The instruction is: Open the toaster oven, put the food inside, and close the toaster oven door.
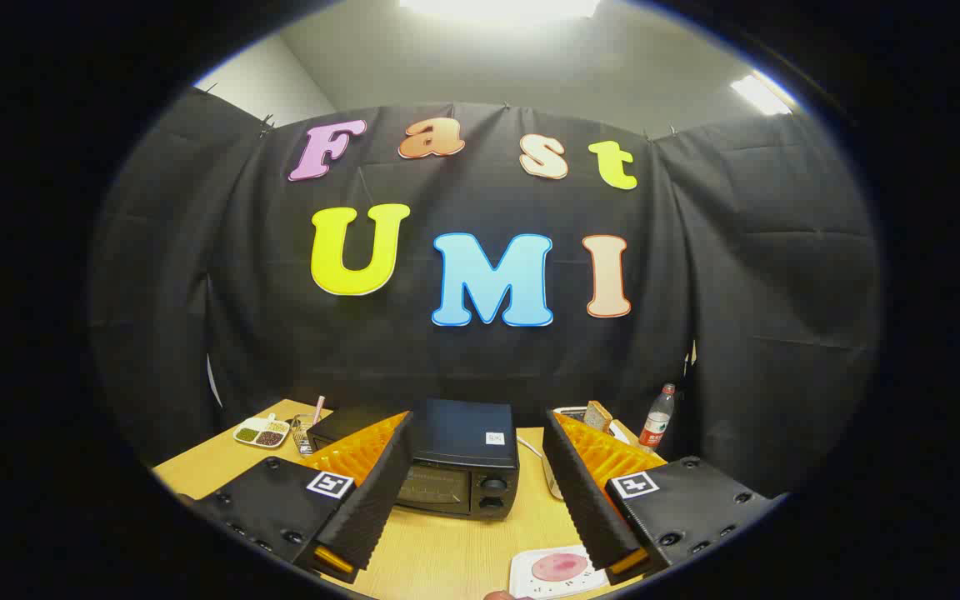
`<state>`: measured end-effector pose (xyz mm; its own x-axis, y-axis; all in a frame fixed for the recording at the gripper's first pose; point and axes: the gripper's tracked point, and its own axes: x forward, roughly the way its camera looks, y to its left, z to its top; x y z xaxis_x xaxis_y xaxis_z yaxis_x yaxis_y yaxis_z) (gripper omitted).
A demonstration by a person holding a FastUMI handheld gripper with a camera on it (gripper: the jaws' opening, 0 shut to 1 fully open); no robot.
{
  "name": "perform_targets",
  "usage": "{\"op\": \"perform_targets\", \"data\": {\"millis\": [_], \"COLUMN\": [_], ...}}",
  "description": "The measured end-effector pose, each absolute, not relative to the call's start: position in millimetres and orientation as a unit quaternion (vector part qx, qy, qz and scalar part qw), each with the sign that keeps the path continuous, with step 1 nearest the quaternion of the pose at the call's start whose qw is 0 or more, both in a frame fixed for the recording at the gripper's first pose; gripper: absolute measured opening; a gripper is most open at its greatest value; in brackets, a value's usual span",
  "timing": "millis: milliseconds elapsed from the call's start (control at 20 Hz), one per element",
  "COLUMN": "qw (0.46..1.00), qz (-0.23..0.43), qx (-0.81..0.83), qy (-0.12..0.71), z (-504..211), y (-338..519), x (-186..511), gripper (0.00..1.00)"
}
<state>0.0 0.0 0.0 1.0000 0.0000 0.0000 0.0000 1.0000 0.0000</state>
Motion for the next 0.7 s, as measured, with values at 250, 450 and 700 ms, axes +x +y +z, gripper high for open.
{"op": "perform_targets", "data": {"millis": [250, 450, 700], "qw": [1.000, 1.000, 1.000], "qz": [0.004, 0.010, 0.022], "qx": [-0.001, 0.000, -0.003], "qy": [-0.005, -0.001, 0.005], "z": [4.7, 5.0, 6.7], "y": [7.4, 13.0, 22.3], "x": [-2.6, -2.3, -1.7], "gripper": [0.96, 0.96, 0.96]}}
